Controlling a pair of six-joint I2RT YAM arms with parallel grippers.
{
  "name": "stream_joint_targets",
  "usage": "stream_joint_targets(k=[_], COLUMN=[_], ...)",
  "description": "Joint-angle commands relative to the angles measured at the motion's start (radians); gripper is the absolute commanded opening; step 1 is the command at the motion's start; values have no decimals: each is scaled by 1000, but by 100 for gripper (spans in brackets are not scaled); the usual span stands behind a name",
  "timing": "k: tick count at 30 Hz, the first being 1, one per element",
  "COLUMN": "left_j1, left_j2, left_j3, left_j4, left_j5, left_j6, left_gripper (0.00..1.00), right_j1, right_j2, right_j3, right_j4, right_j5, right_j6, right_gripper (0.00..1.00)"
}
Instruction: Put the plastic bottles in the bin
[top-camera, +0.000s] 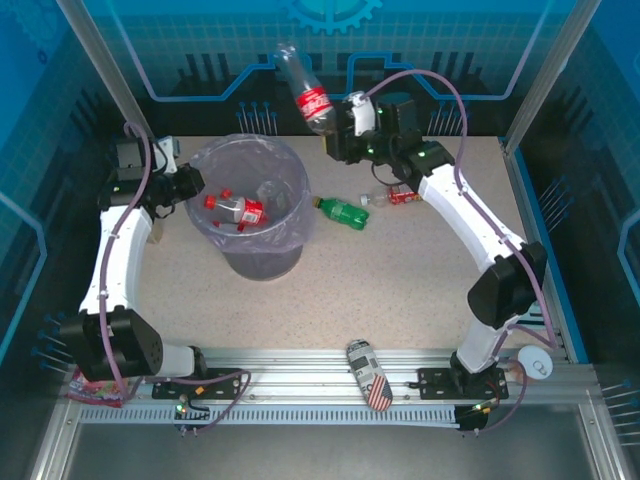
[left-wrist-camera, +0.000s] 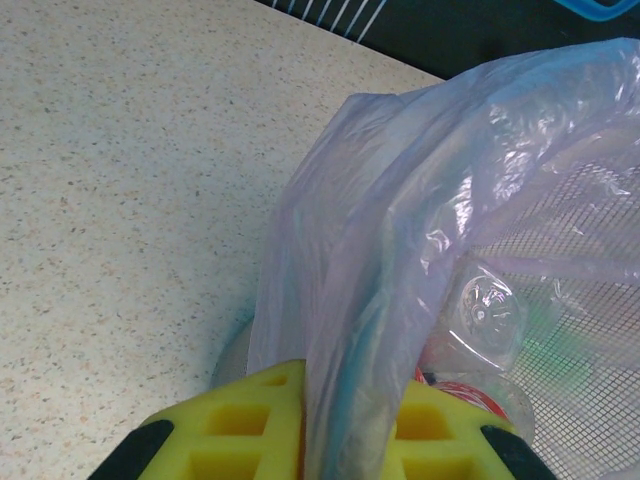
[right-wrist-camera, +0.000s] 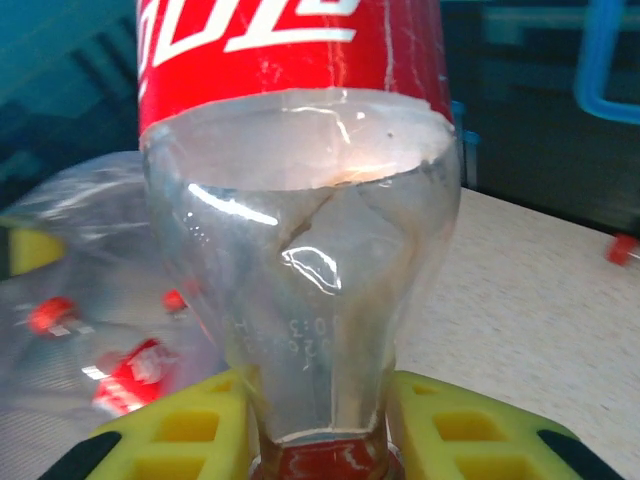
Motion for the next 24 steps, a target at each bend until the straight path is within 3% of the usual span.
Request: stream_joint_targets(k=[1,11,21,24], left_j1=[-44,-54,-54,-54], left_j2=[36,40,38,36], left_j3=[17,33,20,14], left_j4=[-79,-65,-56,-53], left_j5=[51,46,40,42], left_j6=[0,-1,20,19], left_gripper=[0,0,0,0], right_j1=[91,274,315,319], right_j2=[-48,47,100,99], right_j3=[-23,23,-36,-52], right_j4=[-19,-13,5,6], right_j5=[-9,19,37,45], right_j6=[-38,-34,-23,-35], right_gripper=[33,33,33,41])
